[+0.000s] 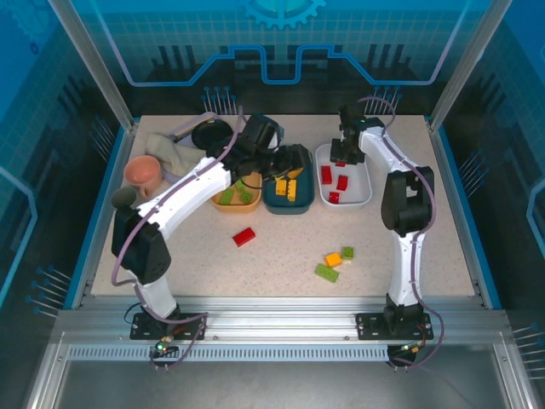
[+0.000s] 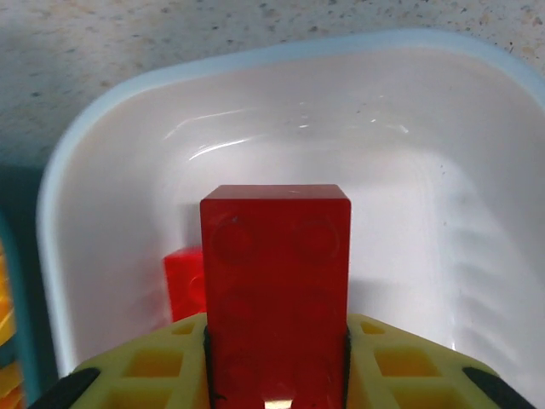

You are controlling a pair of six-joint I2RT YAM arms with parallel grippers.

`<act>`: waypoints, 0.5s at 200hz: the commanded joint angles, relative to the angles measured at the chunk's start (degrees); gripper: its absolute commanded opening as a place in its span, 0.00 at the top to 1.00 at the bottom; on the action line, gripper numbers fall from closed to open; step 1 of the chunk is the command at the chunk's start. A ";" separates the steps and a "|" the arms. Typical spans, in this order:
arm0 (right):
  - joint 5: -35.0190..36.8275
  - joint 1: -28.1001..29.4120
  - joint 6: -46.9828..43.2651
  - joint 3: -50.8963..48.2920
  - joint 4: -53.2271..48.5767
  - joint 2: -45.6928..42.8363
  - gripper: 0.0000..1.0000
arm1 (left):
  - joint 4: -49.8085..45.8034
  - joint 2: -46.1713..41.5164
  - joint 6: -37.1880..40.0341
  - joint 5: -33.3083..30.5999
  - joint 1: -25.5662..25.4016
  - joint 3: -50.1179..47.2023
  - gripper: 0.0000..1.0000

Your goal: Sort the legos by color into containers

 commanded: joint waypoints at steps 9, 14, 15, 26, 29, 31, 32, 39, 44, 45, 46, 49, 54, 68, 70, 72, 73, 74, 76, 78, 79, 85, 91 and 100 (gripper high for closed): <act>-1.76 -0.99 -1.08 5.60 -5.24 4.75 0.77 | -2.64 3.81 1.93 2.00 -1.59 4.49 0.22; -1.60 -1.05 -0.91 5.92 -5.51 5.19 0.77 | -2.76 4.18 1.86 2.12 -1.73 4.60 0.22; -1.57 -1.07 -0.88 6.00 -5.53 5.21 0.77 | -2.84 4.26 1.81 2.12 -1.73 4.65 0.22; -1.42 -1.02 -0.67 6.26 -5.69 5.24 0.77 | -3.05 4.83 1.77 2.31 -2.14 4.60 0.22; -1.31 -1.09 -0.60 6.21 -5.66 6.36 0.76 | -3.16 4.92 1.81 2.31 -2.32 4.61 0.23; -1.24 -1.02 -0.56 6.17 -5.65 6.64 0.76 | -3.20 5.01 1.82 2.30 -2.40 4.52 0.23; -1.21 -1.00 -0.57 6.12 -5.65 6.73 0.76 | -3.23 5.02 1.84 2.30 -2.42 4.52 0.22; -1.14 -1.07 -0.27 5.99 -5.58 6.96 0.74 | -3.49 5.12 1.89 2.35 -2.73 4.36 0.22; -0.89 -1.13 -0.16 5.97 -5.64 7.20 0.72 | -3.74 5.21 1.91 2.34 -2.93 4.17 0.23; -0.90 -1.15 -0.15 5.93 -5.64 7.23 0.72 | -3.77 5.21 1.97 2.32 -2.99 4.13 0.23; -0.83 -1.16 -0.10 5.96 -5.69 7.24 0.72 | -3.78 5.21 2.00 2.35 -2.97 4.10 0.23; -0.71 -1.14 -0.01 5.98 -5.81 7.41 0.70 | -3.95 5.26 2.03 2.31 -3.16 4.01 0.23; -0.66 -1.16 0.12 6.07 -5.89 7.48 0.68 | -4.27 5.21 2.11 2.30 -3.34 3.79 0.23; -1.02 -1.15 0.25 6.40 -5.93 7.44 0.57 | -4.91 4.97 2.20 2.37 -3.94 2.83 0.23; -1.08 -1.05 0.20 6.46 -5.96 7.37 0.54 | -4.93 4.96 2.20 2.38 -4.00 2.63 0.23; -1.14 -1.07 0.21 6.55 -6.08 7.33 0.52 | -4.96 4.84 2.20 2.45 -4.12 2.42 0.23; -1.16 -1.03 0.21 6.57 -6.08 7.25 0.51 | -5.04 4.81 2.25 2.46 -4.15 2.33 0.23; -1.17 -0.97 0.21 6.59 -6.08 7.17 0.50 | -5.03 4.79 2.27 2.47 -4.22 2.19 0.23; -1.20 -0.87 0.15 6.66 -6.09 7.10 0.49 | -5.12 4.71 2.33 2.47 -4.28 2.09 0.23; -1.28 -0.87 0.09 6.77 -6.13 6.87 0.47 | -5.25 4.65 2.37 2.52 -4.41 1.89 0.23; -1.28 -0.80 0.06 6.82 -6.11 6.80 0.46 | -5.31 4.58 2.42 2.54 -4.43 1.75 0.23; -1.19 -0.56 -0.20 6.87 -6.17 6.09 0.42 | -5.63 4.41 2.57 2.70 -4.78 1.21 0.23; -1.25 -0.27 -0.56 6.84 -6.09 5.83 0.39 | -6.27 4.21 2.79 2.81 -5.15 0.64 0.23; -1.19 0.39 -0.96 6.47 -5.99 2.89 0.37 | -7.41 3.93 3.19 2.83 -5.78 -0.19 0.23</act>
